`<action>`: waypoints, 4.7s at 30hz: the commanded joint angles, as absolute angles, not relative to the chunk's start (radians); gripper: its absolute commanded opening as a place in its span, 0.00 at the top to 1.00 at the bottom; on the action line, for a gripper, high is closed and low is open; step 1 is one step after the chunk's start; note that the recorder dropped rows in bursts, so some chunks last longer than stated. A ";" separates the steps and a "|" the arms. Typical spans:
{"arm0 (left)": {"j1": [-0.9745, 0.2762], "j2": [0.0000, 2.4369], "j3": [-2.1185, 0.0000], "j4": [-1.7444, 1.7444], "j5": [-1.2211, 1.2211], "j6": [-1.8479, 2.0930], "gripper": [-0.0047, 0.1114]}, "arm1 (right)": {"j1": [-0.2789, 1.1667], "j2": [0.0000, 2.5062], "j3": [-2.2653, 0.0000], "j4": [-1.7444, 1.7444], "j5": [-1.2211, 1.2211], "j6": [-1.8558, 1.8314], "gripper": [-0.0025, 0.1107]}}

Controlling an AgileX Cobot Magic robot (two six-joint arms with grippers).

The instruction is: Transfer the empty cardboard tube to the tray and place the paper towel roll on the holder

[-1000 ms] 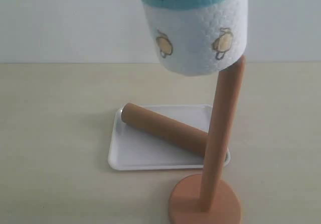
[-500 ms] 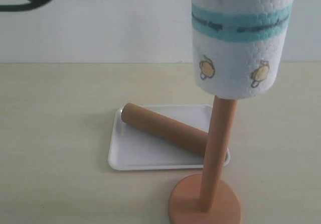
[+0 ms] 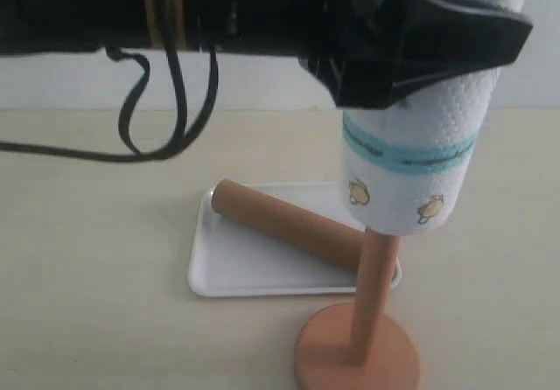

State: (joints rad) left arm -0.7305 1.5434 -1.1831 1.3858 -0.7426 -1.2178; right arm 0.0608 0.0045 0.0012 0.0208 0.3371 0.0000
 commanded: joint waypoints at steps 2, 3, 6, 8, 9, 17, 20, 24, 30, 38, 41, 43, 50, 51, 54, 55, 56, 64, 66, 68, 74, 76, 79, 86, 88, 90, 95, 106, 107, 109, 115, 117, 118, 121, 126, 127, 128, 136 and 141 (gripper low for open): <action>-0.732 1.545 -1.047 1.160 -0.800 -0.975 0.92 | 0.056 0.000 0.000 0.014 0.334 0.000 0.98; -0.732 1.545 -1.023 1.155 -0.802 -0.955 0.92 | 0.056 0.000 0.000 0.014 0.334 0.000 0.98; -0.732 1.547 -0.936 1.082 -0.804 -0.849 0.92 | 0.056 0.000 0.000 0.014 0.334 0.000 0.98; -0.732 1.566 -0.884 0.996 -0.839 -0.772 0.92 | 0.056 0.000 0.000 0.014 0.334 0.000 0.98; -0.732 1.594 -0.863 0.968 -0.881 -0.738 0.92 | 0.056 0.000 0.000 0.014 0.334 0.000 0.98; -0.732 1.768 -0.851 0.960 -0.936 -0.634 0.92 | 0.056 0.000 0.000 0.014 0.334 0.000 0.98; -0.732 1.819 -0.851 0.967 -0.936 -0.633 0.92 | 0.056 0.000 0.000 0.014 0.334 0.000 0.98; -0.732 1.847 -0.851 0.983 -0.936 -0.633 0.91 | 0.056 0.000 0.000 0.014 0.334 0.000 0.98; -0.732 1.861 -0.851 0.987 -0.951 -0.699 0.50 | 0.056 0.000 0.000 0.014 0.334 0.000 0.98; -0.732 1.861 -0.851 0.985 -0.966 -0.777 0.01 | 0.056 0.000 0.000 0.014 0.334 0.000 0.98; -0.731 1.861 -0.851 1.024 -0.980 -0.758 0.01 | 0.056 0.000 0.000 0.014 0.334 0.000 0.98; -0.726 1.861 -0.851 1.087 -0.980 -0.726 0.01 | 0.056 0.000 0.000 0.014 0.334 0.000 0.98; -0.656 1.861 -0.851 1.250 -1.105 -0.759 0.01 | 0.056 0.000 0.000 0.014 0.334 0.000 0.98; -0.643 1.861 -0.850 1.253 -1.129 -0.759 0.01 | 0.056 0.000 0.000 0.014 0.334 0.000 0.98; -0.596 1.861 -0.841 1.255 -1.181 -0.759 0.01 | 0.056 0.000 0.000 0.014 0.334 0.000 0.98; -0.578 1.861 -0.837 1.255 -1.190 -0.759 0.01 | 0.056 0.000 0.000 0.014 0.334 0.000 0.98; -0.561 1.861 -0.831 1.255 -1.200 -0.759 0.01 | 0.056 0.000 0.000 0.014 0.334 0.000 0.98; -0.477 1.861 -0.804 1.341 -1.221 -0.768 0.01 | 0.056 0.000 0.000 0.014 0.334 0.000 0.98; -0.448 1.861 -0.790 1.360 -1.221 -0.768 0.01 | 0.056 0.000 0.000 0.014 0.334 0.000 0.98; -0.406 1.859 -0.766 1.374 -1.221 -0.768 0.01 | 0.056 0.000 0.000 0.014 0.334 0.000 0.98; -0.248 1.832 -0.717 1.438 -1.221 -0.843 0.02 | 0.056 0.000 0.000 0.014 0.334 0.000 0.98; -0.192 1.821 -0.717 1.487 -1.221 -0.913 0.06 | 0.056 0.000 0.000 0.014 0.334 0.000 0.98; -0.123 1.813 -0.717 1.551 -1.221 -0.950 0.24 | 0.056 0.000 0.000 0.014 0.334 0.000 0.98; -0.048 1.811 -0.717 1.558 -1.221 -0.950 0.89 | 0.056 0.000 0.000 0.014 0.334 0.000 0.98; -0.046 1.811 -0.717 1.563 -1.221 -0.965 0.92 | 0.056 0.000 0.000 0.014 0.334 0.000 0.98; -0.046 1.811 -0.717 1.570 -1.221 -0.990 0.92 | 0.056 0.000 0.000 0.014 0.334 0.000 0.98; -0.046 1.811 -0.717 1.559 -1.221 -0.988 0.92 | 0.056 0.000 0.000 0.014 0.334 0.000 0.98; -0.046 1.811 -0.717 1.559 -1.221 -0.988 0.92 | 0.056 0.000 0.000 0.014 0.334 0.000 0.98; -0.046 1.811 -0.717 1.559 -1.221 -0.988 0.92 | 0.056 0.000 0.000 0.014 0.334 0.000 0.98; -0.046 1.811 -0.717 1.559 -1.221 -0.988 0.92 | 0.056 0.000 0.000 0.014 0.334 0.000 0.98; -0.046 1.811 -0.717 1.559 -1.221 -0.988 0.92 | 0.056 0.000 0.000 0.014 0.334 0.000 0.98; -0.046 1.811 -0.717 1.559 -1.221 -0.988 0.92 | 0.056 0.000 0.000 0.014 0.334 0.000 0.98; -0.046 1.810 -0.717 1.559 -1.221 -0.988 0.92 | 0.056 0.000 0.000 0.014 0.334 0.000 0.98; -0.045 1.786 -0.717 1.559 -1.221 -0.987 0.92 | 0.056 0.000 0.000 0.014 0.334 0.000 0.98; -0.045 1.631 -0.717 1.559 -0.995 -1.025 0.92 | 0.056 0.000 0.000 0.014 0.334 0.000 0.98; -0.045 1.586 -0.717 1.559 -0.946 -1.042 0.92 | 0.056 0.000 0.000 0.014 0.334 0.000 0.98; -0.045 1.539 -0.715 1.559 -0.897 -1.061 0.92 | 0.056 0.000 0.000 0.014 0.334 0.000 0.98; -0.041 1.037 -0.528 1.337 -0.353 -1.113 0.92 | 0.056 0.000 0.000 0.014 0.334 0.000 0.98; 0.035 0.743 -0.324 1.147 -0.304 -1.113 0.92 | 0.056 0.000 0.000 0.014 0.334 0.000 0.98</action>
State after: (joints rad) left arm 0.0123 0.8369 -0.3900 1.2650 -0.3420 -1.1068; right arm 0.0608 0.0045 0.0012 0.0208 0.3371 0.0000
